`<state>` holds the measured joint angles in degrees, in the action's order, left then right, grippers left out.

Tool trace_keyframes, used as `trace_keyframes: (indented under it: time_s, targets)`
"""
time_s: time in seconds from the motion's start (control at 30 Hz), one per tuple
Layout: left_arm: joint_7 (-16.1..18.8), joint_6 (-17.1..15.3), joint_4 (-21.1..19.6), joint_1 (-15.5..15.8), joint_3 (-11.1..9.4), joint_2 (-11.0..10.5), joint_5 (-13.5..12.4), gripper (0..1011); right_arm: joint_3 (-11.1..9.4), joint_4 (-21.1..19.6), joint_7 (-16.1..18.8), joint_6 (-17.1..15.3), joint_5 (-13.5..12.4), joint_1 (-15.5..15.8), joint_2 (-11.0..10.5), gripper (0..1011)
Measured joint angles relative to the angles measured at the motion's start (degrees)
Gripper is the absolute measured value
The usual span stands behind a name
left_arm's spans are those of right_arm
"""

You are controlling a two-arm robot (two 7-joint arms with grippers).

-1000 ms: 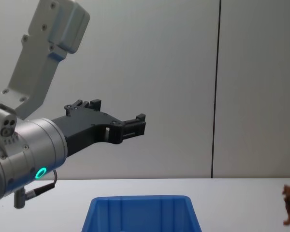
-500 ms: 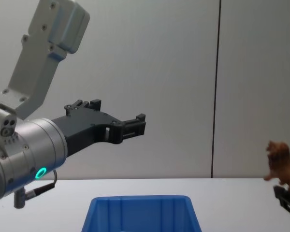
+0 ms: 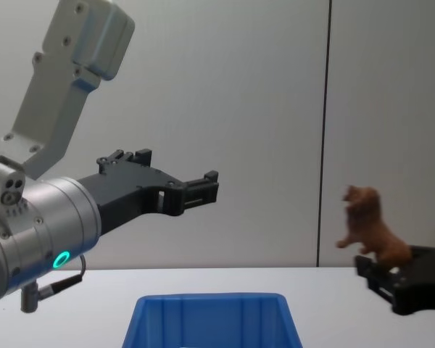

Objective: Pick up the two dolls from the table and place them into the box.

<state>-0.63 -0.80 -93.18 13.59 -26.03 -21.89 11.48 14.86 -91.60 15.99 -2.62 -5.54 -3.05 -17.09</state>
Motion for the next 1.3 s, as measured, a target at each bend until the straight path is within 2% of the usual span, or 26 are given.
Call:
trace_keyframes:
  time_s: [0.3, 0.57, 0.8, 0.97, 1.03, 1.13, 1.3]
  targets:
    - [0.00, 0.00, 0.00, 0.00, 0.00, 0.00, 0.00, 1001, 1.56, 0.16, 5.96, -0.44, 0.56, -1.41, 1.33, 271]
    - [0.00, 0.00, 0.00, 0.00, 0.00, 0.00, 0.00, 1001, 4.06, 1.41, 12.84, -3.61, 2.23, -3.59, 3.71, 272]
    - [0.00, 0.00, 0.00, 0.00, 0.00, 0.00, 0.00, 1001, 5.94, 2.74, 17.38, -6.13, 3.60, -5.35, 5.65, 286]
    - [0.00, 0.00, 0.00, 0.00, 0.00, 0.00, 0.00, 1001, 7.71, 4.39, 21.09, -8.53, 4.95, -6.99, 7.49, 474]
    - [0.00, 0.00, 0.00, 0.00, 0.00, 0.00, 0.00, 1001, 8.26, 4.91, 22.20, -9.30, 5.38, -7.51, 8.09, 516]
    - [0.00, 0.00, 0.00, 0.00, 0.00, 0.00, 0.00, 1001, 8.76, 5.36, 23.20, -9.95, 5.76, -7.98, 8.60, 634]
    - [0.00, 0.00, 0.00, 0.00, 0.00, 0.00, 0.00, 1001, 9.60, 6.12, 24.77, -11.01, 6.39, -8.74, 9.46, 770]
